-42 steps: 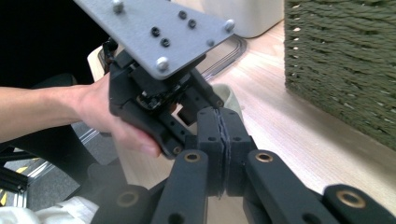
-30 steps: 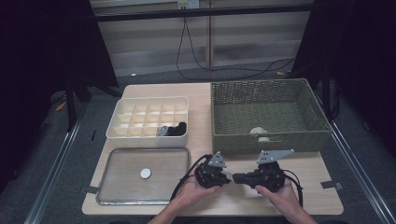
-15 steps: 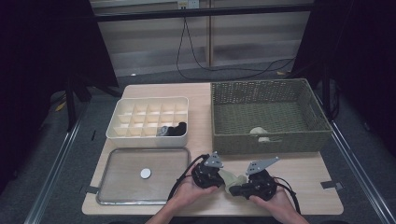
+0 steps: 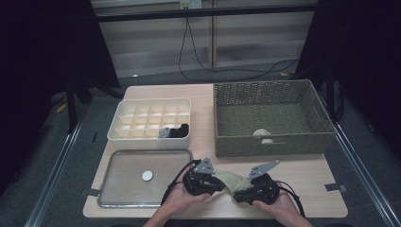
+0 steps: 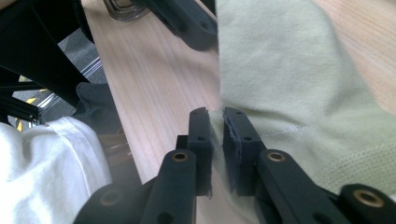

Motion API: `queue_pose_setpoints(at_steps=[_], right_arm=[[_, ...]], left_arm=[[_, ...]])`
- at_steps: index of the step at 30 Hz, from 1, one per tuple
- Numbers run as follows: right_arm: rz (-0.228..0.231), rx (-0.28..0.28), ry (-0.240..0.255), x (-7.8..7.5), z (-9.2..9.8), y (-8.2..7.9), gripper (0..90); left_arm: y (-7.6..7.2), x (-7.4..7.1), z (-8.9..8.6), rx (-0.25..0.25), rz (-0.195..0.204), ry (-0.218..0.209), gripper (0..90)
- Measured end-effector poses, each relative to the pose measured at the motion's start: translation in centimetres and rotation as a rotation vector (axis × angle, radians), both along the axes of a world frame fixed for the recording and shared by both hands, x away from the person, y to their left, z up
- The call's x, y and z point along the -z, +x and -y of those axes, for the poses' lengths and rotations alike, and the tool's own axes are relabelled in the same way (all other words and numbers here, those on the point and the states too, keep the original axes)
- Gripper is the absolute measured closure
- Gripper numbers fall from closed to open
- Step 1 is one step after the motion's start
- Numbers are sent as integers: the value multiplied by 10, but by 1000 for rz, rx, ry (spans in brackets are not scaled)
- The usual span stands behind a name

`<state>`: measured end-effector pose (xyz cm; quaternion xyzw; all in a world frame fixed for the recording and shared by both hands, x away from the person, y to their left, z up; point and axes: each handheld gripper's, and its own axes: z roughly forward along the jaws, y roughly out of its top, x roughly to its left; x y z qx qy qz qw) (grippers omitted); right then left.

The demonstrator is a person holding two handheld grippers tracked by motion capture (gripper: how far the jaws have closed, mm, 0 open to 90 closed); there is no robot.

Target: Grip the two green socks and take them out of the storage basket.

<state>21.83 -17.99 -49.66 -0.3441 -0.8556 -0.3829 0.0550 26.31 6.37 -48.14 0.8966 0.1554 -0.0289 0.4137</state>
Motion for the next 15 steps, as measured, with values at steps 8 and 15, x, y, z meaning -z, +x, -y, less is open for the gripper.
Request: queue_pose_setpoints(at_steps=[8,15], right_arm=[[11,55,26,-7,13,0,733],[15,96,14,-5,22,5,740]], left_arm=[[-2,-8,-18,-12,-1,-32,715],[18,-8,-28,-106,-7,-49,716]])
